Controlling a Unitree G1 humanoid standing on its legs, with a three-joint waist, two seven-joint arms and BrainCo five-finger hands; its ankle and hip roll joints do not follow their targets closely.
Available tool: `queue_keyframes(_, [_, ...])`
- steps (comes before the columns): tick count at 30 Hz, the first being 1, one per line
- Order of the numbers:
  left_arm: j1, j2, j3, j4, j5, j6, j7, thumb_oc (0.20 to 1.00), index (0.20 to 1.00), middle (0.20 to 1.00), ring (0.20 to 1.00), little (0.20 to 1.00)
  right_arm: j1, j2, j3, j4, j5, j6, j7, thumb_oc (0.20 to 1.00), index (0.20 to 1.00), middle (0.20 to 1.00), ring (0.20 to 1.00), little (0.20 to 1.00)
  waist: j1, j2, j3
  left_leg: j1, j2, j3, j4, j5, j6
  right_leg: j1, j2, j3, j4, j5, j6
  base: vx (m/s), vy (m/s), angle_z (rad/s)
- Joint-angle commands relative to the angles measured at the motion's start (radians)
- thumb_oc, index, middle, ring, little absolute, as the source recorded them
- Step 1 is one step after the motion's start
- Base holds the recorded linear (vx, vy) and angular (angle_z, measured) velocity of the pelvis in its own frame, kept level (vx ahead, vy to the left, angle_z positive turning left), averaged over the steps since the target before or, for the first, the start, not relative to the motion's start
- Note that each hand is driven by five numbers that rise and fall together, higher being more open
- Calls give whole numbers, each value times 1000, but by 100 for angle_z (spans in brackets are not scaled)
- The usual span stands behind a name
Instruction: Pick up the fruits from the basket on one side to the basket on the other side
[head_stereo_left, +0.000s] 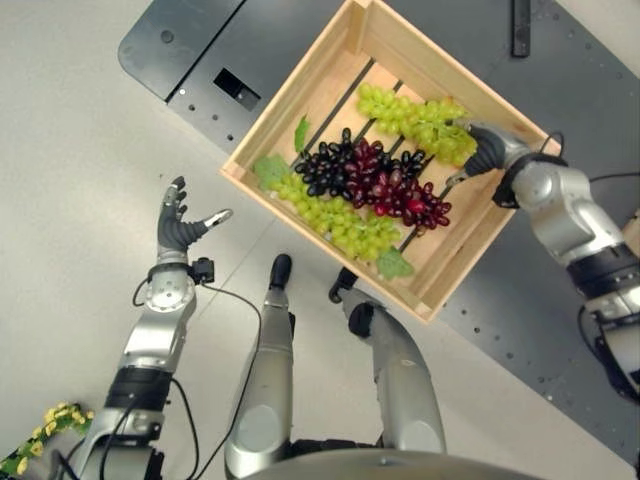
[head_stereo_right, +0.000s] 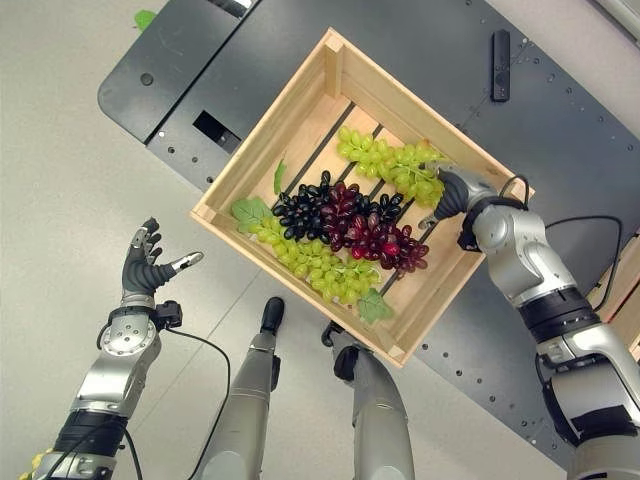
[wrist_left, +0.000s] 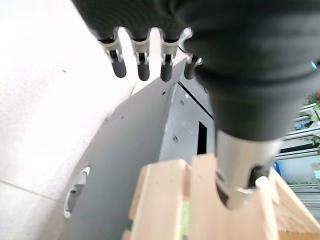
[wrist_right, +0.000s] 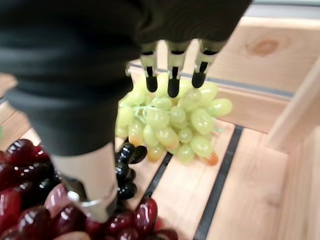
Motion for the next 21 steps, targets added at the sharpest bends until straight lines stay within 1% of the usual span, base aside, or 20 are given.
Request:
queue_keyframes(1, [33, 33, 46, -84, 14, -17, -6, 1000, 1000, 1000, 1000, 1000, -19, -41, -22, -20, -37, 1, -41, 1000, 1000, 1000, 1000, 1000, 5, 28, -14, -61, -38, 12, 39, -27, 62, 82, -28, -1, -124, 79, 188, -16, 45, -4])
queue_keyframes(4, [34, 37, 53, -93, 19, -18, -10, 1000, 1000, 1000, 1000, 1000, -5, -43, -35, -19, -39, 1, -47, 1000, 1000, 1000, 1000, 1000, 9, 27, -14, -66, -45, 12, 34, -24, 62, 75, -32, -7, -129, 89, 192, -22, 33, 0])
queue_keyframes(8, [35, 42, 57, -101, 23, -13, -10, 1000, 1000, 1000, 1000, 1000, -1, -35, -45, -18, -35, 5, -51, 1000, 1000, 1000, 1000, 1000, 10, 26, -14, -81, -54, 2, 47, -29, 68, 65, -35, -8, -118, 88, 193, -3, 32, 13])
queue_keyframes(15, [33, 62, 67, -110, 31, -14, -4, 1000, 1000, 1000, 1000, 1000, -40, -16, -16, -23, -50, 3, -53, 1000, 1000, 1000, 1000, 1000, 21, 17, -14, -100, -62, -7, 45, -26, 75, 45, -34, -9, -125, 104, 202, -4, 17, 3])
queue_keyframes(17, [30, 68, 72, -117, 33, -15, -2, 1000, 1000, 1000, 1000, 1000, -53, -13, -13, -31, -52, 4, -55, 1000, 1000, 1000, 1000, 1000, 21, 14, -14, -112, -66, -6, 56, -31, 79, 34, -35, -8, -117, 102, 203, 0, 21, 1])
queue_keyframes(21, [29, 90, 90, -133, 39, -17, 13, 1000, 1000, 1000, 1000, 1000, -90, -13, -2, -45, -43, 9, -52, 1000, 1000, 1000, 1000, 1000, 23, 14, -14, -163, -78, -4, 121, -56, 89, -15, -41, -3, -62, 87, 200, -5, 30, 0])
